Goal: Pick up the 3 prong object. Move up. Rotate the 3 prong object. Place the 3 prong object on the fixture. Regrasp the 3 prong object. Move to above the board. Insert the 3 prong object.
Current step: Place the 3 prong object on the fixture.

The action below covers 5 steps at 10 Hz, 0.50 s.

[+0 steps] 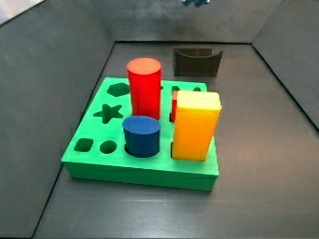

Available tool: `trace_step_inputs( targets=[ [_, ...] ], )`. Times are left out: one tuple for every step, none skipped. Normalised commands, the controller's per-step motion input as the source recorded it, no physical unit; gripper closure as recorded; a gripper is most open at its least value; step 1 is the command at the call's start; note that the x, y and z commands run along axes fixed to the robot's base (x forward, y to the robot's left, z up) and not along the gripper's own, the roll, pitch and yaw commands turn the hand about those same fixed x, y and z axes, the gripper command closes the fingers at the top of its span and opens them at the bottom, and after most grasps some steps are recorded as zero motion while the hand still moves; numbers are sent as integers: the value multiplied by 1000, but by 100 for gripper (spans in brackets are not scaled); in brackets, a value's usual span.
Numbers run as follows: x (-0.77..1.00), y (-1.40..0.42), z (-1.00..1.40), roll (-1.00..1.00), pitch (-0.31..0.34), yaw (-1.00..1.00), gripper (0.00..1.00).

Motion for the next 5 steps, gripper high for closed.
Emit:
trace_step_inputs(
  targets=[
    [123,60,-1000,-1000,5,-163,100],
    [112,61,-1000,-1000,0,-163,100],
    [113,72,-1000,-1000,-14,-166,100],
    [116,73,-1000,-1000,-12,-165,100],
    [128,79,-1000,-1000,-6,-162,100]
  ],
)
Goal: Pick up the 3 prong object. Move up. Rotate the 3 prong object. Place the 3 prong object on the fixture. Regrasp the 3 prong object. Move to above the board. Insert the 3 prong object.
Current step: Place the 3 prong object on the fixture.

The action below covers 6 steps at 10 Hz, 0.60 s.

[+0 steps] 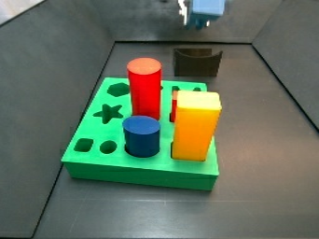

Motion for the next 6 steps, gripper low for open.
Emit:
trace_step_inputs(
  targets=[
    [141,89,-1000,-831,-6,-134,100],
    [152,96,-1000,-650,-6,-112,100],
    [157,100,-1000,-533,-9,-99,100],
    [168,102,-1000,-313,-4,-76,100],
    [174,99,-966,-222,-10,-66,100],
    [131,81,-675,-153,-13,-58,100]
  ],
)
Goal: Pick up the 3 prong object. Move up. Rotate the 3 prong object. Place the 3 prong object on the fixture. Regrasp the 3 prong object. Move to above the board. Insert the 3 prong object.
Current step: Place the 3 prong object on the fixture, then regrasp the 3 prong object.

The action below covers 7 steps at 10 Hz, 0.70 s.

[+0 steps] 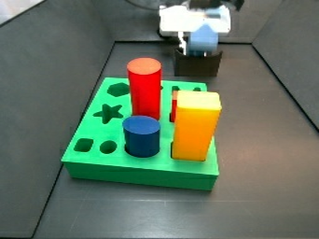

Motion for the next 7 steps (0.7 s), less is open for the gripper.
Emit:
trace_step_inputs(
  targets=[
    [106,75,-561,-121,-10,-50,100],
    [72,77,-541,-85,-16,-40,100],
    [71,78,-541,-85,-16,-39,100],
    [69,76,-542,-86,-15,-37,100],
    [0,-500,-167,0,0,0,100],
    [0,0,0,0,0,0,0],
    [0,0,1000,-21,19,-42,0]
  ],
)
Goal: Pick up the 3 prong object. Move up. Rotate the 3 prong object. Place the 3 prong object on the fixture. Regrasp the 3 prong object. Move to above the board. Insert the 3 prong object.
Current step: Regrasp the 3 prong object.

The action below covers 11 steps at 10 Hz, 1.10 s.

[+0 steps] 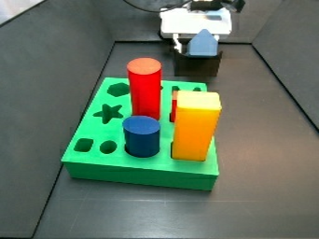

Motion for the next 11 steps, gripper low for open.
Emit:
trace_step_inputs(
  targets=[
    [-3,0,1000,-16,17,-38,0],
    [-8,-2,1000,-10,10,-29,0],
    [-24,-3,1000,1,-15,-13,0],
    [-31,-2,1000,3,-25,-10,0],
    [-43,-1,877,1,-41,1,0],
    [-47,0,692,-5,-51,11,0],
    [-45,0,445,-16,-62,29,0],
    [-47,-1,319,-20,-67,36,0],
    [-18,-1000,922,1000,45,34,0],
    [-10,-1000,897,1000,44,35,0],
    [-35,-1000,877,1000,39,34,0]
  ],
)
